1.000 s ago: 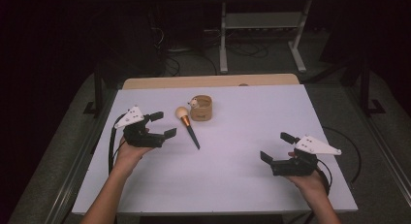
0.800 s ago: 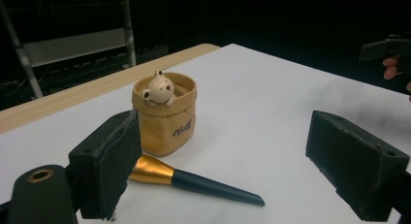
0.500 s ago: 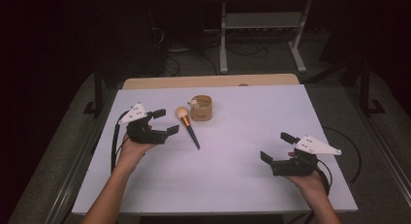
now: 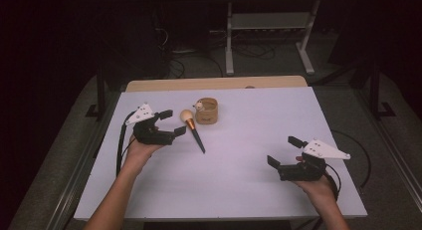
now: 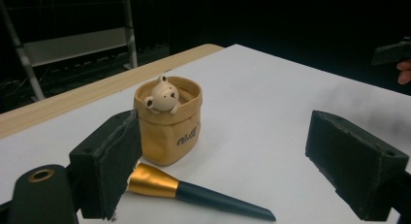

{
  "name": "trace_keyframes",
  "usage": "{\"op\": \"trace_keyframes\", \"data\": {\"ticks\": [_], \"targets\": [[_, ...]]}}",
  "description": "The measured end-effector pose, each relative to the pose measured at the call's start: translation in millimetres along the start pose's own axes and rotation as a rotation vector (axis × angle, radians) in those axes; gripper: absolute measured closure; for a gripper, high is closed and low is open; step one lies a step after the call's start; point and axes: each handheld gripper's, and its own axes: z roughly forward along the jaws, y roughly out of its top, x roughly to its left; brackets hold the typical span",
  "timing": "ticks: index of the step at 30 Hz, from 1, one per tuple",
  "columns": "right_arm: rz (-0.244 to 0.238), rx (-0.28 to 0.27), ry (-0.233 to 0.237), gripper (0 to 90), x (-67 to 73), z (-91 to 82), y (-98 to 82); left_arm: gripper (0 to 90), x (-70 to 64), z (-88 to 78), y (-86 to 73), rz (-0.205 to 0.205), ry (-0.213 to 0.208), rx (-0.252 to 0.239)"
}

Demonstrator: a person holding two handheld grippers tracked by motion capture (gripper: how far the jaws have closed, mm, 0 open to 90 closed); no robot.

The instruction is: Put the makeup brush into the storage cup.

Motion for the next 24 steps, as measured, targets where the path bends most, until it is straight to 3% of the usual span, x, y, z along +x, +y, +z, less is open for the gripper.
{"op": "trace_keyframes", "data": {"ticks": [16, 24], "targets": [[0.006, 0.001, -0.003, 0.0, -0.7, -0.7, -0.8, 12.8, 11.2, 19.1, 5.3, -0.031, 0.006, -0.005], [0.003, -0.003, -0.001, 0.0, -1.0, -1.1, -0.9, 12.7, 13.1, 26.9, 10.1, -0.025, 0.008, -0.006]]}}
